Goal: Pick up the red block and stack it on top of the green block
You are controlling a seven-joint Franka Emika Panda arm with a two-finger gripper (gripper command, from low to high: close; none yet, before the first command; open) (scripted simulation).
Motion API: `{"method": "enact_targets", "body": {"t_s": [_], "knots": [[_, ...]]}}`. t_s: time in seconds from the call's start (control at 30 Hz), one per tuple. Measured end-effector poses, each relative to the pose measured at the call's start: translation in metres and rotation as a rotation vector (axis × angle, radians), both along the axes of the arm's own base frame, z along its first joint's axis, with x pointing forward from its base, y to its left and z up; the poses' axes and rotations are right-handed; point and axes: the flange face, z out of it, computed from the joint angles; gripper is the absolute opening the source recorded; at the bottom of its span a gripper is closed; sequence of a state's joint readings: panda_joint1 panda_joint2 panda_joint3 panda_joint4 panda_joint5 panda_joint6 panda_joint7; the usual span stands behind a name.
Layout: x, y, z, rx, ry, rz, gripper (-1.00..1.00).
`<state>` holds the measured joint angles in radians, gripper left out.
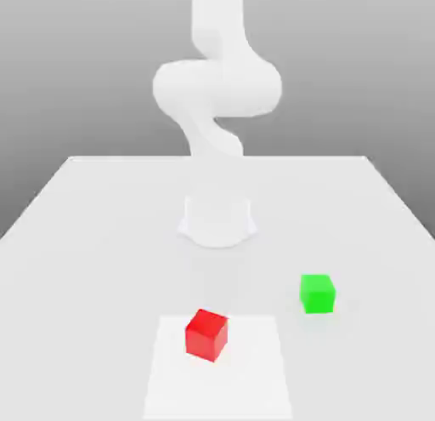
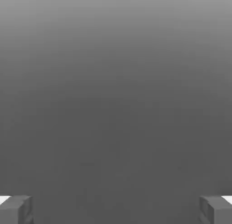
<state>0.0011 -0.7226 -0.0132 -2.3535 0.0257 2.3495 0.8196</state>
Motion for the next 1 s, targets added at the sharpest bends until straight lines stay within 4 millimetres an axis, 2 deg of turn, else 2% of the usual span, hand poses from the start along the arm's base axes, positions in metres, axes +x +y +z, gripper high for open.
{"method": "enact_targets", "body": {"t_s": [0.13,0.2,0.3,0.43,0.5,0.6,0.83,0.87,1.0], "knots": [[0.043,-0.006,-0.099,0.074,0.156,-0.054,0.0],[0.055,-0.007,-0.149,0.1,0.232,-0.085,0.0],[0.062,-0.006,-0.224,0.128,0.346,-0.137,0.0],[0.05,-0.006,-0.325,0.143,0.502,-0.22,0.0],[0.035,-0.007,-0.374,0.14,0.581,-0.27,0.0],[0.005,-0.011,-0.435,0.124,0.683,-0.345,0.0],[-0.004,-0.011,-0.508,0.115,0.712,-0.362,0.0],[-0.005,-0.011,-0.514,0.116,0.713,-0.363,-1.0],[-0.005,-0.011,-0.514,0.116,0.712,-0.363,-1.0]]}}
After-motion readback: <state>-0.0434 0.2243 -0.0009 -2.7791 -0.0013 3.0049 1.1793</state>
